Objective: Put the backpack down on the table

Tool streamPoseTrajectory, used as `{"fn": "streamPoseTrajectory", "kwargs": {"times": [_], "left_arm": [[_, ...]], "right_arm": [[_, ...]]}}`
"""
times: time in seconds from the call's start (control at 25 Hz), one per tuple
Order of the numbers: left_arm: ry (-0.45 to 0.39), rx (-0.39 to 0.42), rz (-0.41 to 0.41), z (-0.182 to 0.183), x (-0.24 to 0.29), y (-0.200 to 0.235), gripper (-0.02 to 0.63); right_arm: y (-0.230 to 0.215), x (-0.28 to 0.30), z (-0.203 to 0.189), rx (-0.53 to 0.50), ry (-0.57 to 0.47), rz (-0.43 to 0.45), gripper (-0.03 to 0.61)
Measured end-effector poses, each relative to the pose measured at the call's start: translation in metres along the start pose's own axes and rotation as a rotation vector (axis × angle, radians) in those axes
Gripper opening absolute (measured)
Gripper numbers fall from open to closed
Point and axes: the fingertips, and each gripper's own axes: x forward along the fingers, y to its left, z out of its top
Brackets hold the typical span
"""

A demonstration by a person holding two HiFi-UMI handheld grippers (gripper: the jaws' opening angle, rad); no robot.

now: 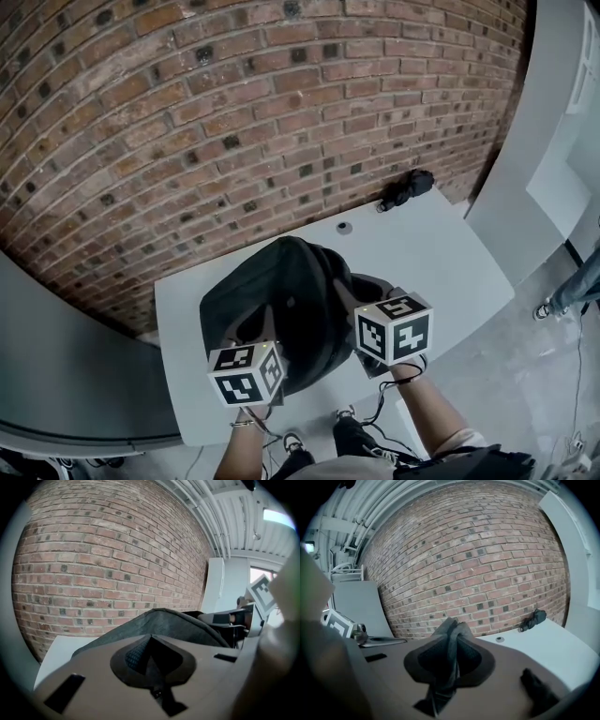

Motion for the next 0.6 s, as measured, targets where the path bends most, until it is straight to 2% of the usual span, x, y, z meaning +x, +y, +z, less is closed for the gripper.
{"fn": "streamPoseTrajectory", "kwargs": {"times": [0.6], "left_arm": [[0.073,-0.002,-0.016,-0.03,0.035,-0.022,0.014]], "right_arm": [[-0.045,0.007,-0.035,0.056,0.053,-0.012,0.052]]}}
